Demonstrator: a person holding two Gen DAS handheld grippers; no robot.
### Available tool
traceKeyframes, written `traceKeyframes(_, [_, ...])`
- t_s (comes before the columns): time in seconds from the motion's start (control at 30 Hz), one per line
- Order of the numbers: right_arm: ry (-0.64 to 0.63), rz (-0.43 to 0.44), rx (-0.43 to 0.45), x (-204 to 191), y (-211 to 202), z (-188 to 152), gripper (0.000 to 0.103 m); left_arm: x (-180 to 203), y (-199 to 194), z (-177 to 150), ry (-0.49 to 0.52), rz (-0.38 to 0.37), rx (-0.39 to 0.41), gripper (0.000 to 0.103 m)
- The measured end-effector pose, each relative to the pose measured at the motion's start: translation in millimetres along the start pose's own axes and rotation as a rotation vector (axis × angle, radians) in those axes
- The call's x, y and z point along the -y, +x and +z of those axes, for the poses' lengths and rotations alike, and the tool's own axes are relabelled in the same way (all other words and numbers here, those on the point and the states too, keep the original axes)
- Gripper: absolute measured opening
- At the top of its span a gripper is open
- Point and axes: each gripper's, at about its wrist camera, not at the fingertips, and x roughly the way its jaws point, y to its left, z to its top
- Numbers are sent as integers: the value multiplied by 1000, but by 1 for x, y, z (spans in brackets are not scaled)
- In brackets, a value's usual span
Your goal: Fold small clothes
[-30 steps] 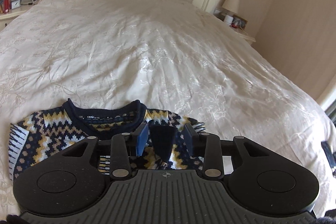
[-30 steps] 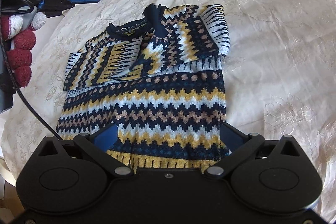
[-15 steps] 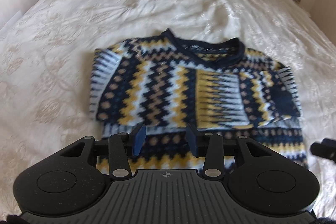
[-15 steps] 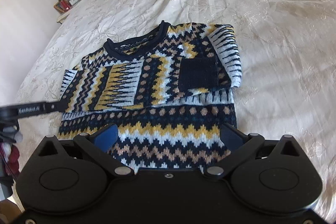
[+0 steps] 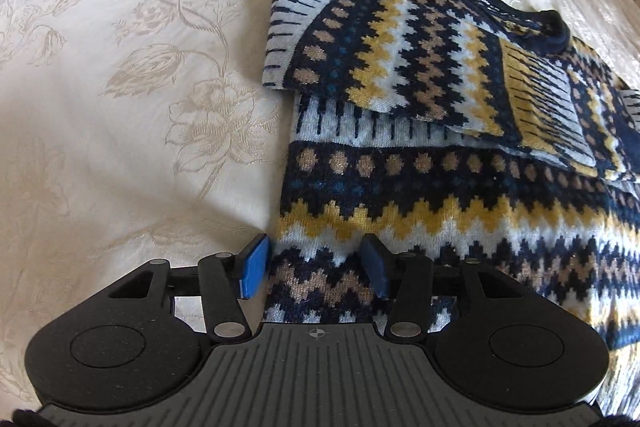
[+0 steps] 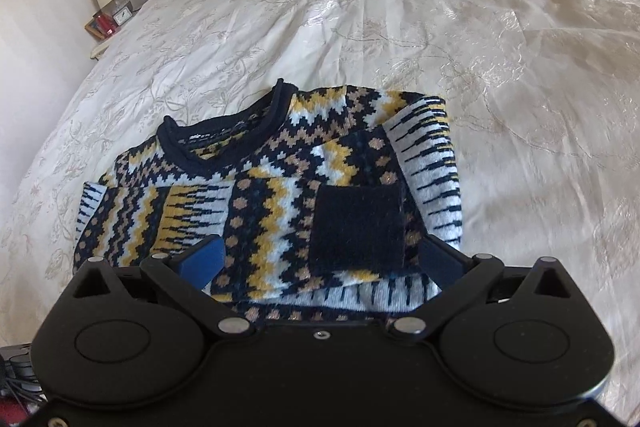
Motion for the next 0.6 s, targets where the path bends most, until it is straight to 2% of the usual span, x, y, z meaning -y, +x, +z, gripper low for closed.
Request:
traceKeyframes(0.1, [6,-8,-16,8,16,8,102,0,1,0,8,1,-8,51])
traceKeyframes(0.2, [19,3,-39,16,29,14,89,-1,3,1,-2,-1,-11,53])
traceKeyframes(0.37, [22,-9,-68,24,46,17,84,2,5,2,-5,5,-6,53])
traceKeyframes(0.57, [-6,-36,-97,24,51,18,55,1,6,2,-5,1,-10,53])
traceKeyframes(0.6, [-13,-47,-102,24,51,19,44,0,4,2,-5,-2,-13,53])
